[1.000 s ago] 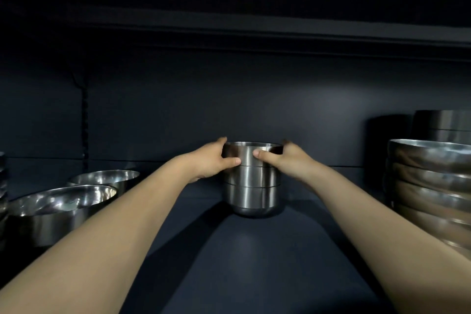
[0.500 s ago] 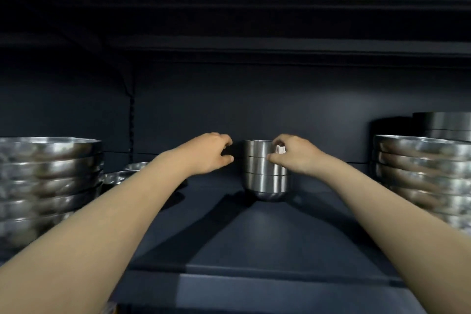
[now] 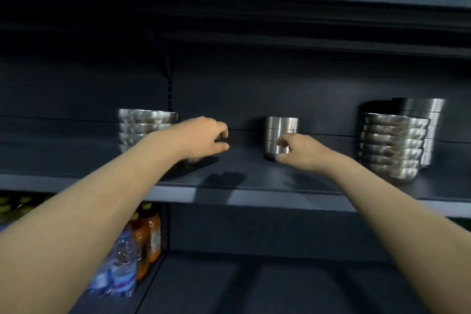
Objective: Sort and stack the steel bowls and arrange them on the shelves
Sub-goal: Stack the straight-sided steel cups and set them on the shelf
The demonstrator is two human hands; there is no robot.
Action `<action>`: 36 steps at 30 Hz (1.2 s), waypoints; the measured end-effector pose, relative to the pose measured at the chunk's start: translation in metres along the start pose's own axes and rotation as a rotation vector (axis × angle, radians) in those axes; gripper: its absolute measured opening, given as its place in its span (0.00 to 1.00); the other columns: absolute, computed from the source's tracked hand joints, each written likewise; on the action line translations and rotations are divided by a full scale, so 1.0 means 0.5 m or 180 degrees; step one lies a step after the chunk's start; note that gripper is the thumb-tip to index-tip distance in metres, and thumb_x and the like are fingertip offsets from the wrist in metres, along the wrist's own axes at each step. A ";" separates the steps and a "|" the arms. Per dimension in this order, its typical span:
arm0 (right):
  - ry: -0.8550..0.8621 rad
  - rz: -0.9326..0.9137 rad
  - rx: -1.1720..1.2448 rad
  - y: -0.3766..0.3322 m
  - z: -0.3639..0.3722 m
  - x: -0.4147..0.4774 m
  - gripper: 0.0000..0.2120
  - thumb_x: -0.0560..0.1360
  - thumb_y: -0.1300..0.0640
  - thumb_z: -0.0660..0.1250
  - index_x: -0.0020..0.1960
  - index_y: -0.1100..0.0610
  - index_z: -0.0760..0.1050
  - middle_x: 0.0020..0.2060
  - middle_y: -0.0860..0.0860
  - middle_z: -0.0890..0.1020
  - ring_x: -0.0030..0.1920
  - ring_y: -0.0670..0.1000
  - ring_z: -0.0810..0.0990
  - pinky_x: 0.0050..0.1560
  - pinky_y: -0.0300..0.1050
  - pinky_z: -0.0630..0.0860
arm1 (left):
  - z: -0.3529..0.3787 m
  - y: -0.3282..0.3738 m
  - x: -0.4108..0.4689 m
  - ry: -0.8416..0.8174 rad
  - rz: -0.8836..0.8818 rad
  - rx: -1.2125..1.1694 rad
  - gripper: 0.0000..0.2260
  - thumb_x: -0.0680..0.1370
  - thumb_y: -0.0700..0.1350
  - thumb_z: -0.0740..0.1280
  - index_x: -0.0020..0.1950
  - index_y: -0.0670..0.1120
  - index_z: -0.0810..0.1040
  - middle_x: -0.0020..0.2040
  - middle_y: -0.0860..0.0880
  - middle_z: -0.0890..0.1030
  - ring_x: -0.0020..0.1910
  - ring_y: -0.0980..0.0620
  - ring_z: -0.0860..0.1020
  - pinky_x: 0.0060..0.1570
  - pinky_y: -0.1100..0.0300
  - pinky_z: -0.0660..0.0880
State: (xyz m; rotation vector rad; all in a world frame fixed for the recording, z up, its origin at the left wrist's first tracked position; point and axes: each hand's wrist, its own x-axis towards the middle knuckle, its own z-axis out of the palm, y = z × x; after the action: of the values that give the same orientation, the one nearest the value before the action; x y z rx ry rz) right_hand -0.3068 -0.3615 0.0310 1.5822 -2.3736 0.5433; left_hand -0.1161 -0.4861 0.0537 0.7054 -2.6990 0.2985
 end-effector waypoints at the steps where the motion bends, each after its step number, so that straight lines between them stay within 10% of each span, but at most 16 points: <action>1: -0.0024 -0.0011 0.0004 -0.014 0.001 -0.017 0.22 0.76 0.54 0.64 0.68 0.59 0.69 0.65 0.56 0.75 0.64 0.55 0.73 0.58 0.42 0.69 | -0.009 -0.005 -0.023 -0.0015 -0.0010 0.0000 0.17 0.79 0.53 0.60 0.66 0.48 0.71 0.61 0.49 0.75 0.59 0.50 0.73 0.59 0.55 0.71; 23: -0.0429 -0.0651 0.0511 -0.210 0.049 -0.157 0.24 0.76 0.51 0.64 0.69 0.58 0.67 0.66 0.54 0.72 0.64 0.53 0.72 0.59 0.43 0.70 | -0.029 -0.102 -0.402 -0.0481 -0.1283 0.0164 0.18 0.79 0.56 0.60 0.64 0.48 0.72 0.60 0.48 0.76 0.57 0.49 0.74 0.57 0.51 0.73; 36: -0.0455 -0.0568 0.0929 -0.310 0.112 -0.011 0.18 0.74 0.49 0.68 0.59 0.59 0.73 0.56 0.55 0.79 0.54 0.53 0.77 0.58 0.48 0.72 | 0.020 -0.297 -0.340 -0.0407 -0.1369 -0.0116 0.21 0.79 0.58 0.59 0.65 0.46 0.72 0.62 0.48 0.76 0.59 0.50 0.74 0.59 0.56 0.71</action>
State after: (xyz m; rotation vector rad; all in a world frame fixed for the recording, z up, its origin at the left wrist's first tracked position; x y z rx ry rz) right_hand -0.1613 -0.4348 0.0052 1.9964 -2.3018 0.7915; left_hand 0.0960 -0.5419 -0.0012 1.3004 -2.5695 0.0980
